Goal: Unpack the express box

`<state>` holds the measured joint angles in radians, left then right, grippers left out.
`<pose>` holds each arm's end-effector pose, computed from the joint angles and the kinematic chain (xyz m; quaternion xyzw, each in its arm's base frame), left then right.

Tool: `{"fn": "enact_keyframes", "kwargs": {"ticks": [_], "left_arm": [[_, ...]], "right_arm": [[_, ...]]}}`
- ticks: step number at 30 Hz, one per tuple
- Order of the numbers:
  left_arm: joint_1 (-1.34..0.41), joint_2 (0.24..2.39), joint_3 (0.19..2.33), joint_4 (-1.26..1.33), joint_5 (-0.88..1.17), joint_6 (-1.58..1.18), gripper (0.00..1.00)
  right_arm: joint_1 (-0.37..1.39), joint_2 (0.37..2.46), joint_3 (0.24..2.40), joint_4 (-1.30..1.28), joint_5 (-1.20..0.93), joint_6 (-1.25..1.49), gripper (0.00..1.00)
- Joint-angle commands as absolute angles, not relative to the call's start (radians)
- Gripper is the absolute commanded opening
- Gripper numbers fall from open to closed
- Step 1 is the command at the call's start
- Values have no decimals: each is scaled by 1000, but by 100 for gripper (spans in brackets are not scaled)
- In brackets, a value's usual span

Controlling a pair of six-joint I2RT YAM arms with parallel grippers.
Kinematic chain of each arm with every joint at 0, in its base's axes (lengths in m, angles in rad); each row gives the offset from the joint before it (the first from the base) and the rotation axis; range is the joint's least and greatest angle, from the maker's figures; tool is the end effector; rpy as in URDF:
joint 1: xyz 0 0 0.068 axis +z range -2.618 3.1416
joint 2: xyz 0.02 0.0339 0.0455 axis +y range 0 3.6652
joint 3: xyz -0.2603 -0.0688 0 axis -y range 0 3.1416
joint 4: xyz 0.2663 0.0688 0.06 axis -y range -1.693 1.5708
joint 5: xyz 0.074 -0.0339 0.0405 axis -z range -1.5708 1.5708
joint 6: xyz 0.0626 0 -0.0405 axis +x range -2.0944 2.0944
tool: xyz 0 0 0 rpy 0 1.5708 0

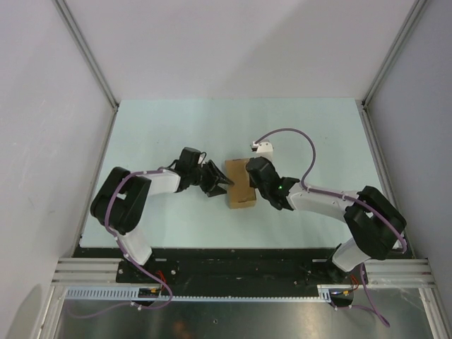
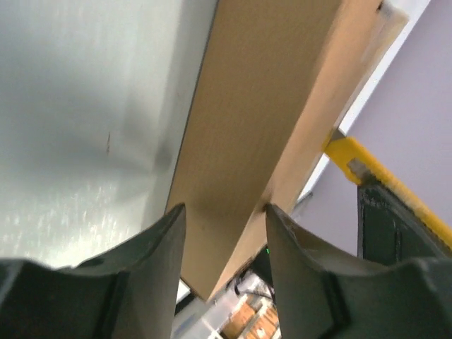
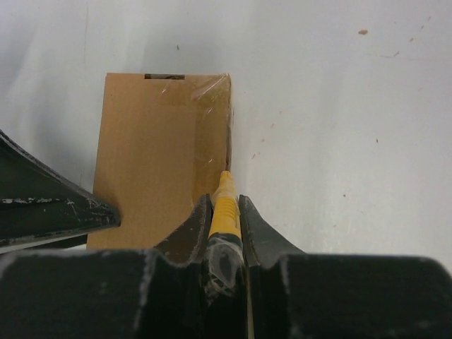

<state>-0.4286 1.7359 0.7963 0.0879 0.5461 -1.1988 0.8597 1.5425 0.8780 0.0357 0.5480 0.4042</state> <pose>0.3070 -0.1760 0.0947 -0.2507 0.8710 -0.4196 0.0492 0.2612 0.2532 0.1818 -0.0741 0.8634 0.0635 0.4949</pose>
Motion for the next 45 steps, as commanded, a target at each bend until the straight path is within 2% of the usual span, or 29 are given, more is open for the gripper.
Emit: {"fn": "enact_keyframes", "kwargs": {"ticks": [1,2,9,13,14,18,27,30,34,36,40,45], "left_arm": [[-434,1680,873,48,414,-947,58],[-428,1674,883,45,405,-910,62],[-407,1638,1023,-18,282,-678,71],[-402,1704,1147,-23,394,-543,74],[-402,1732,1173,-28,425,-525,70],[-402,1847,1250,-54,466,-467,66],[-403,1884,1247,-100,509,-308,58],[-403,1908,1249,-109,515,-301,52],[-405,1940,1264,-144,457,-285,46],[-410,1954,1284,-199,437,-272,46],[-455,1960,1330,-328,239,-218,46],[-462,1989,1361,-386,190,-209,45]], "right_arm": [[819,1563,917,78,422,327,0],[810,1559,919,84,404,310,0],[744,1562,919,112,216,193,0],[738,1566,917,110,172,152,0],[739,1571,917,110,172,143,0],[747,1572,904,141,158,123,0],[741,1574,893,143,127,101,0],[741,1577,891,143,124,101,0],[745,1572,891,132,135,97,0],[749,1565,891,120,153,98,0],[764,1542,890,100,193,92,0],[775,1532,891,91,212,95,0]]}}
